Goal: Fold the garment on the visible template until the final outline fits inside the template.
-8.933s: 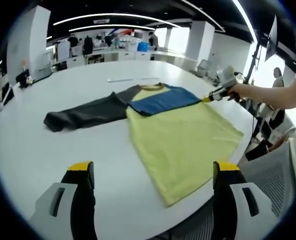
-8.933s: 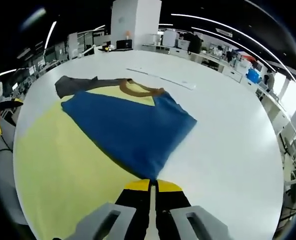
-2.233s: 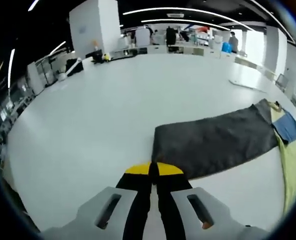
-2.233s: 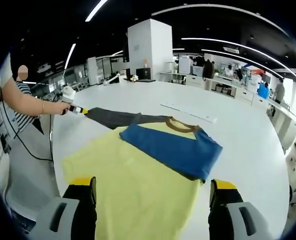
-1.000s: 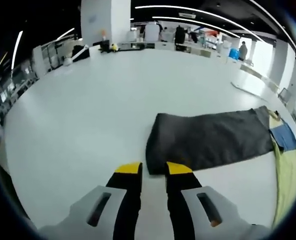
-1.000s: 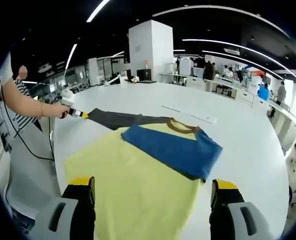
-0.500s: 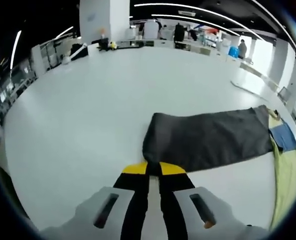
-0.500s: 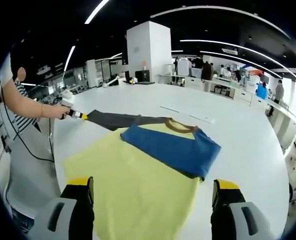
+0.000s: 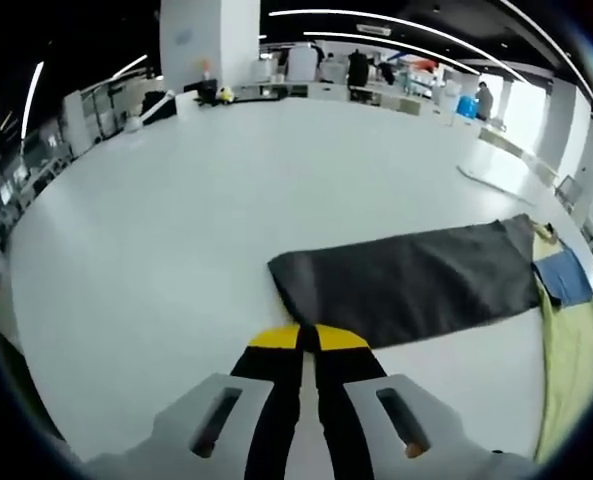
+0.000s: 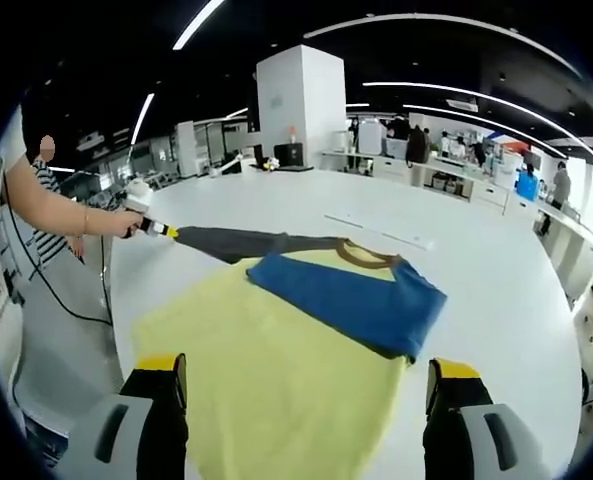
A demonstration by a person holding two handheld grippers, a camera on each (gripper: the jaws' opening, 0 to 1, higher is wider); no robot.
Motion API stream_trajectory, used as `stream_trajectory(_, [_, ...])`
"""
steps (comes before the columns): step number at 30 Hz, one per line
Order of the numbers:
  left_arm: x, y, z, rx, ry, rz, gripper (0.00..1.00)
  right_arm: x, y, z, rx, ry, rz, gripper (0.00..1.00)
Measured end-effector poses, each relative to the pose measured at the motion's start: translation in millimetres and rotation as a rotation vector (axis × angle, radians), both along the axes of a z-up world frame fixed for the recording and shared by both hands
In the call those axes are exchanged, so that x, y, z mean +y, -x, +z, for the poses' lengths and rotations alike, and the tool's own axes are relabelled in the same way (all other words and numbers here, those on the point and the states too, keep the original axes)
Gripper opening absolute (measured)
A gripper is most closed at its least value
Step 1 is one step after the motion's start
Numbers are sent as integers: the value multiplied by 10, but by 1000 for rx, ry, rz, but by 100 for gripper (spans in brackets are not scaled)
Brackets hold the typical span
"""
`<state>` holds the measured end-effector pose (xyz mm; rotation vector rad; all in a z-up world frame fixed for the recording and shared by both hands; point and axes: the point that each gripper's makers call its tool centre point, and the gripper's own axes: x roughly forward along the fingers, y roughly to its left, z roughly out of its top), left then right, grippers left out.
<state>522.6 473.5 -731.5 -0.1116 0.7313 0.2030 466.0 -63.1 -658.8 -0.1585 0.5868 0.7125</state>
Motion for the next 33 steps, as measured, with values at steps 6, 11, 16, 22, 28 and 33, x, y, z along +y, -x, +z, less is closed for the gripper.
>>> stream_trajectory(6, [-80,-35,87,-18,-6,-22,0,41,16,17,-7,-9,5,99])
stream_trajectory(11, [-147,-65,110,-19,-7,-43,0,63,20,38,-16,-31,-7,99])
stream_trajectory(16, [-255,-120,190,-38,-3,-71,0,120,57,30,-16,-35,9,99])
stream_trajectory(22, [-424,-217,288,-64,11,-120,0,139,82,10,-12,-41,14,99])
stream_trajectory(28, [-515,-351,335,-84,18,-154,0,134,114,10,-11,-43,14,99])
stream_trajectory(33, [-649,-403,361,-91,30,-189,0,136,143,6,-9,-41,19,99])
